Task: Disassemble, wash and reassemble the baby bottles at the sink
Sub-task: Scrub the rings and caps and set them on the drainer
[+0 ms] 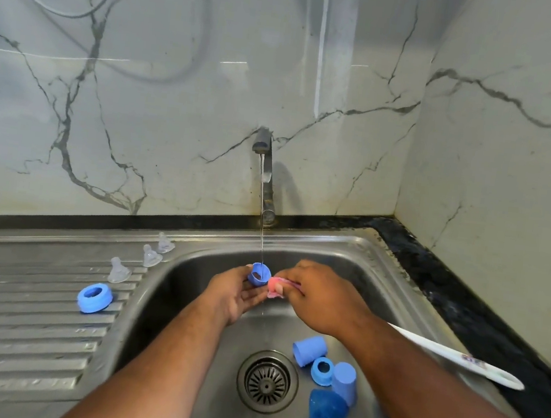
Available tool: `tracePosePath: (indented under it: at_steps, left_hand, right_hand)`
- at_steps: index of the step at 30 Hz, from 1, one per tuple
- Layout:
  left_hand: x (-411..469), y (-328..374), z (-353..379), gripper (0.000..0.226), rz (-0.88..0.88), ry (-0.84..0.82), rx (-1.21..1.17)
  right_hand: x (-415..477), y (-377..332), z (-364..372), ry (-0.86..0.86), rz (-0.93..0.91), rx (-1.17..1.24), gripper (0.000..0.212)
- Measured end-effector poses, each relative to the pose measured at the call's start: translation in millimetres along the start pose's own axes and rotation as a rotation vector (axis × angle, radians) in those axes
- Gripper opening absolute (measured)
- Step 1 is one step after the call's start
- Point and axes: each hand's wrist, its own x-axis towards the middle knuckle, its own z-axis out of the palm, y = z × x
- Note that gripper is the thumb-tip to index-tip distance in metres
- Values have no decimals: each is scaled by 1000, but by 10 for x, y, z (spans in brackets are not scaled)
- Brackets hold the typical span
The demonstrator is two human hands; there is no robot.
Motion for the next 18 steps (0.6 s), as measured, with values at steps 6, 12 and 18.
tracePosePath:
  at_steps: [6, 12, 18]
  left_hand:
    - [60, -13, -55, 33, -32, -6, -17]
    - [48, 19, -33, 29, -29, -5, -130]
    - [57, 13, -45, 25, -11, 13, -130]
  right_hand:
    - [16, 10, 19, -10, 3, 20, 34]
    - [22, 16, 34, -14, -6, 6, 29]
    - [30, 22, 57, -12, -2, 21, 27]
